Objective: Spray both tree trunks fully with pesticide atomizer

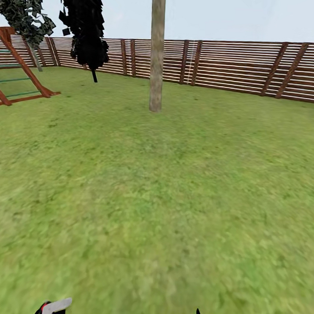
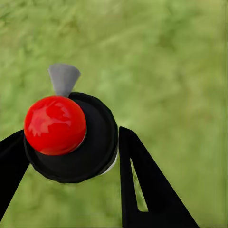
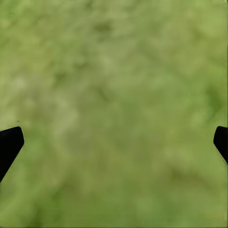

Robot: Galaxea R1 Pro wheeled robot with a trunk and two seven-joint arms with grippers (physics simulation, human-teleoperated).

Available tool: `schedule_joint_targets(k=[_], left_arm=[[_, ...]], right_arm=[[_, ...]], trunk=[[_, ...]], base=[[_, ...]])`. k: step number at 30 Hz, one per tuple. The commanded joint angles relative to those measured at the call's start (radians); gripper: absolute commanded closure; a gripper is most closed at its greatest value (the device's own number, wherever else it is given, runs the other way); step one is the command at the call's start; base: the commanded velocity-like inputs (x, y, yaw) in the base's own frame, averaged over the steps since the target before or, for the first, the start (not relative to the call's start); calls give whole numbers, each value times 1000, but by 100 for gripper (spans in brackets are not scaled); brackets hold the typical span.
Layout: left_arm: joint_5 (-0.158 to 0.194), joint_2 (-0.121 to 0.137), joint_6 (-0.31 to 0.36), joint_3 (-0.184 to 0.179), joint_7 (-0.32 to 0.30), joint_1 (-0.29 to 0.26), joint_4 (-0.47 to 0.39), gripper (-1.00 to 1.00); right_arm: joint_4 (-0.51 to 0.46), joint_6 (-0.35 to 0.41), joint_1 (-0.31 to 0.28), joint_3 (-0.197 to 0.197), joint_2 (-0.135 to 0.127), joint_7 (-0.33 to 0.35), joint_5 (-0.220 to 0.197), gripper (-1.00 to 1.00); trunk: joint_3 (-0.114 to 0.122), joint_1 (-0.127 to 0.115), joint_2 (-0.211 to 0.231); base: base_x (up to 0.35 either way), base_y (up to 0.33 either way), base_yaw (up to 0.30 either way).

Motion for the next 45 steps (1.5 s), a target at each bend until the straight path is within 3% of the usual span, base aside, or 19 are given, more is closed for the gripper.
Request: schedule_joint_targets(k=[1,45], left_arm=[[0,0,0,0,0,0,0,100],[0,-4,-1,0,-1,0,-1,100]], right_arm=[[0,0,0,0,0,0,0,-100],[0,0,0,0,1,0,0,-100]], trunk=[[0,0,0],[0,0,0]], base=[[339,0,0],[339,0,0]])
